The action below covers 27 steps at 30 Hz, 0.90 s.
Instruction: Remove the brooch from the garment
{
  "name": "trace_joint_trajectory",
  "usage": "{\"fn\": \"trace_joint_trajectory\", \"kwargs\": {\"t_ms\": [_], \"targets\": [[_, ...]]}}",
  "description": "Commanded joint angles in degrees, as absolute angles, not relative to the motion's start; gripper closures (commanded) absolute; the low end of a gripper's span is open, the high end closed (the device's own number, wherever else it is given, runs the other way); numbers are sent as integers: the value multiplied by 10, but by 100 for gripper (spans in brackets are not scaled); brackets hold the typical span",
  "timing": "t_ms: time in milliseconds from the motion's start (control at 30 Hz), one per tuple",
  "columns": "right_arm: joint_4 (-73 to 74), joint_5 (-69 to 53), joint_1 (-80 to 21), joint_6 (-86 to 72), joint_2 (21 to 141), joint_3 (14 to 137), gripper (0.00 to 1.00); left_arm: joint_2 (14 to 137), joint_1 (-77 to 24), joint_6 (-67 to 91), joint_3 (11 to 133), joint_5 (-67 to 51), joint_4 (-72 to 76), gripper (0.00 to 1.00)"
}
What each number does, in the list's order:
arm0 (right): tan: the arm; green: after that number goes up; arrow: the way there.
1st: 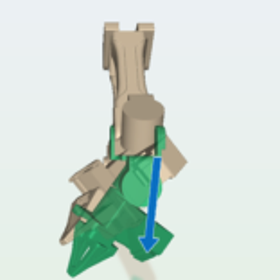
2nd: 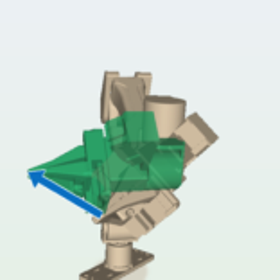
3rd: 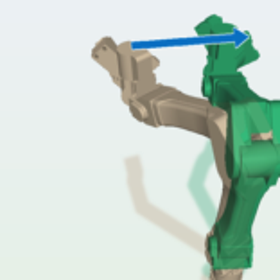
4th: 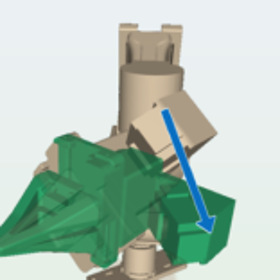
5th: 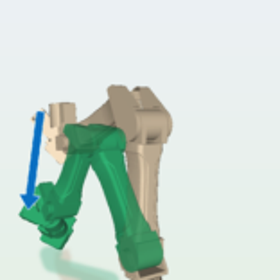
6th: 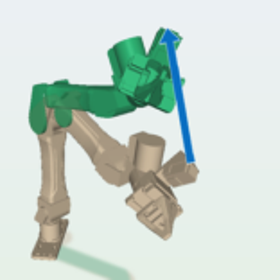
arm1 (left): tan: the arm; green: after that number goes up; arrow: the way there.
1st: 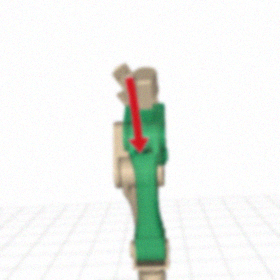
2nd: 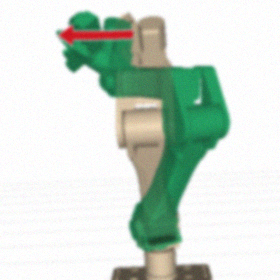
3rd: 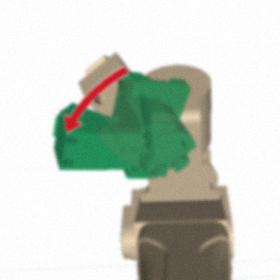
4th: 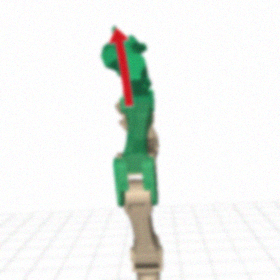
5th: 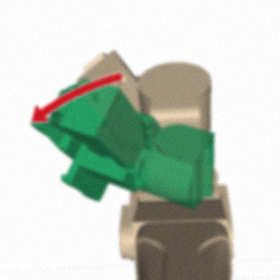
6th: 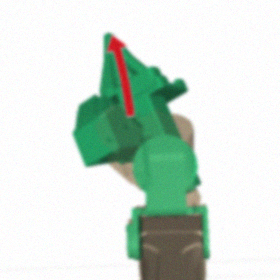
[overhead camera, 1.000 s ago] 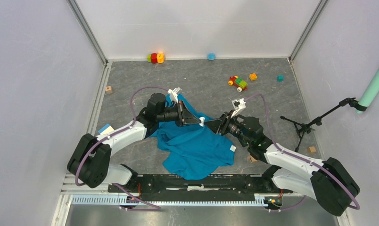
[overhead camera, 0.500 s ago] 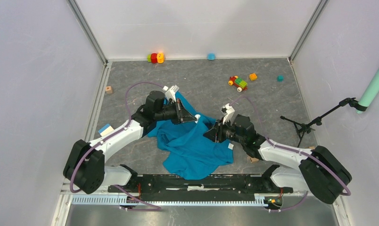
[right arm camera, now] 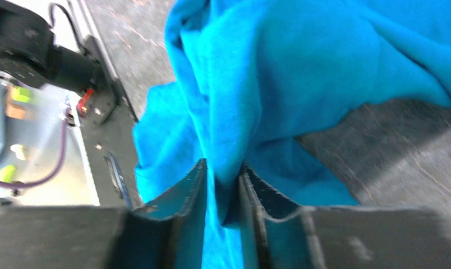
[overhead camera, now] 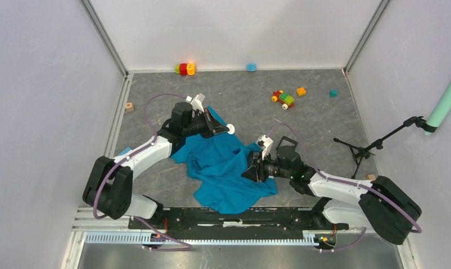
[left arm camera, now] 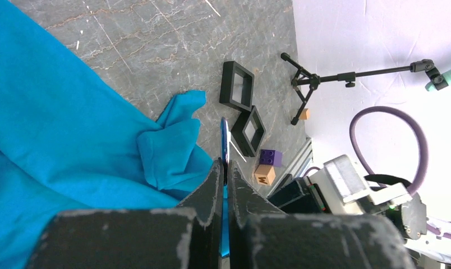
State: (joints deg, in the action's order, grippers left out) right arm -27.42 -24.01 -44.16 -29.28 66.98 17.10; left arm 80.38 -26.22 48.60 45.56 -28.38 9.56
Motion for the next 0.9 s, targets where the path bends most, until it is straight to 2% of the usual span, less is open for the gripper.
{"fn": "trace_joint_trajectory", "kwargs": {"t_ms": [0, 133, 300, 433, 633, 867], "targets": [[-216, -201, -442, -246, 622, 166, 56, 790, -263, 482, 488, -288, 111, 98], [-179, -161, -430, -229, 583, 187, 37, 756, -262, 453, 484, -301, 64, 98], [-132, -148, -398, -220, 552, 230, 30, 705, -262, 444, 460, -319, 38, 98], [-118, -130, -380, -222, 524, 246, 21, 673, -262, 438, 449, -337, 25, 98], [-113, -123, -368, -244, 506, 272, 18, 629, -262, 426, 429, -352, 15, 98], [-128, -120, -365, -308, 501, 308, 19, 599, -262, 429, 401, -387, 52, 98]]}}
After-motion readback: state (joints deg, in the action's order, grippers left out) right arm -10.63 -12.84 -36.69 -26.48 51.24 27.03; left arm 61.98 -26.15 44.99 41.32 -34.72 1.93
